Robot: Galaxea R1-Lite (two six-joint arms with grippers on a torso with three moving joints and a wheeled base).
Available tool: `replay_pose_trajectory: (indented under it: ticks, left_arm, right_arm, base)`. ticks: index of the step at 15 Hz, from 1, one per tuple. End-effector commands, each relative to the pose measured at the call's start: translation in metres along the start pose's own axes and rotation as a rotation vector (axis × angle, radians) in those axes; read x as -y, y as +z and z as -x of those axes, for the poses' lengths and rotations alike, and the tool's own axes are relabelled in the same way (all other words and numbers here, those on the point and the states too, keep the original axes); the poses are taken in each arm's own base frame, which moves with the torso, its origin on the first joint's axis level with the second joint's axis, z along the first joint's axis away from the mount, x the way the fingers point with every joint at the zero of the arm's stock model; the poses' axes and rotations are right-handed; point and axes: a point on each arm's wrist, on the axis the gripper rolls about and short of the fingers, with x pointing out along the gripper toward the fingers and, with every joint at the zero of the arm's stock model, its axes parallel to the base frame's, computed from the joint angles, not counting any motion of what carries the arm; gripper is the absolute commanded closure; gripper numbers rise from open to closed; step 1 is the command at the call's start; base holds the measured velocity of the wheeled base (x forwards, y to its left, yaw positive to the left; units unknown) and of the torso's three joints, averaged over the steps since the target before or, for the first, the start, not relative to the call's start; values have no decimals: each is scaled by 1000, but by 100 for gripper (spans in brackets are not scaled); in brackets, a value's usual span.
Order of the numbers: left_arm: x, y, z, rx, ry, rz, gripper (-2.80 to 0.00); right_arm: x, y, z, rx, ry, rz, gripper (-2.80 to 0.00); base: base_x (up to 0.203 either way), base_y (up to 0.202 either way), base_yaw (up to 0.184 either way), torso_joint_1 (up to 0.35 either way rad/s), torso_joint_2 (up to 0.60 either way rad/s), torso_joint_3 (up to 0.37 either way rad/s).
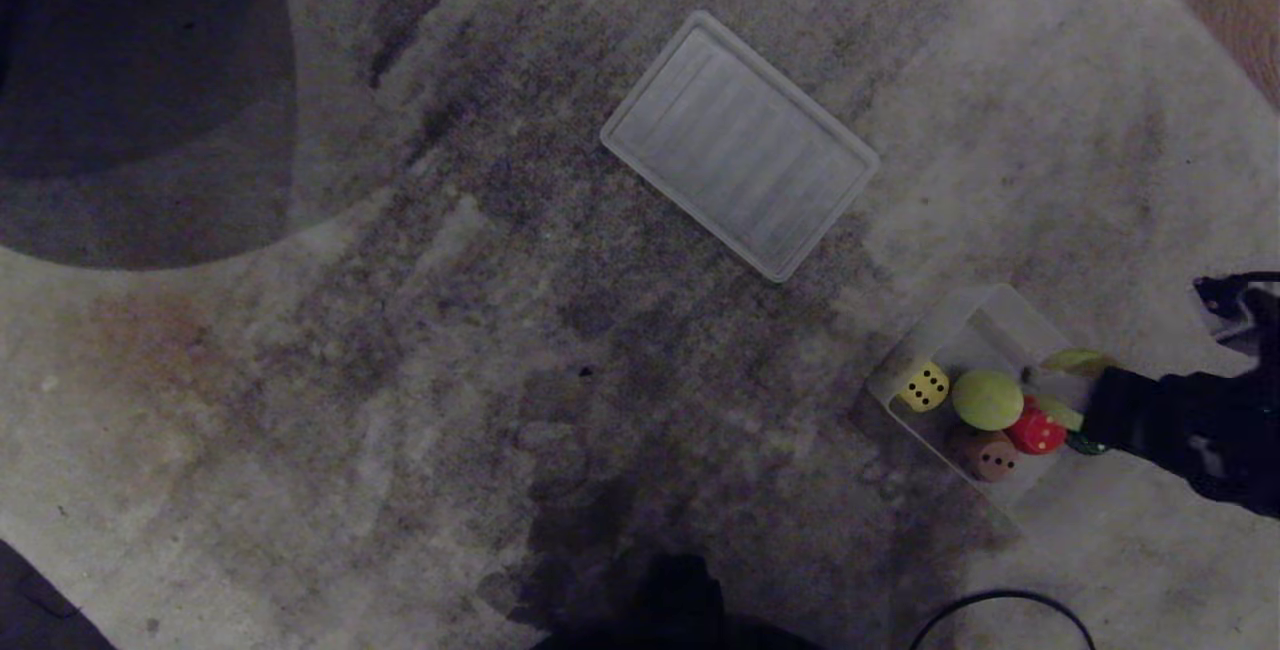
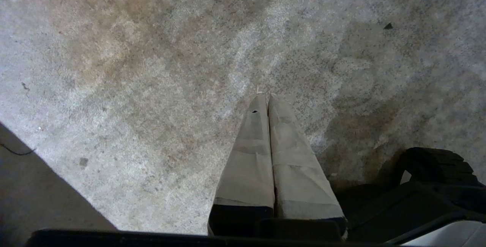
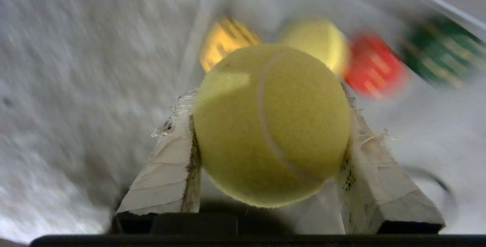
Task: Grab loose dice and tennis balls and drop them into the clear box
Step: Put the ball in the box, then close the lid
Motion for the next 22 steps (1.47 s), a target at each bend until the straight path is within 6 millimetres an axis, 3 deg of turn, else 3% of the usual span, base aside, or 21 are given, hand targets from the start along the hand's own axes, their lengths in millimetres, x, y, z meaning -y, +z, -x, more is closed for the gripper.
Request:
replay_pose_trajectory:
  ticks: [1,3,4,9,15,16,19,22]
  left_arm:
    - [0,0,0,-3,1,0,0]
    - [0,0,0,-3,1,1,0]
    - [0,0,0,-3,1,1,0]
    - [0,0,0,-3,1,0,0]
    - [0,0,0,-3,1,1,0]
    - [0,0,0,-3,1,0,0]
    - [0,0,0,-3,1,1,0]
    - [0,0,0,-3,1,1,0]
  right_arm:
    - [-4,-8,-46,-57,14,-4,0]
    - [-5,-6,-51,-43,20,-5,0]
    - [-5,-4,-52,-22,24,-3,-280]
    - [-7,4,-37,43,38,20,-280]
    - [-2,-11,22,83,63,20,-280]
    - [-1,-15,33,86,68,19,0]
    - [3,-31,70,51,74,49,0]
    - [13,-55,121,0,69,94,0]
  base:
    - [0,0,0,0,0,0]
    - [0,0,0,0,0,0]
    - [0,0,0,0,0,0]
    - [0,0,0,0,0,0]
    - [0,0,0,0,0,0]
    - [0,0,0,0,0,0]
    - [0,0,0,0,0,0]
    - [0,0,0,0,0,0]
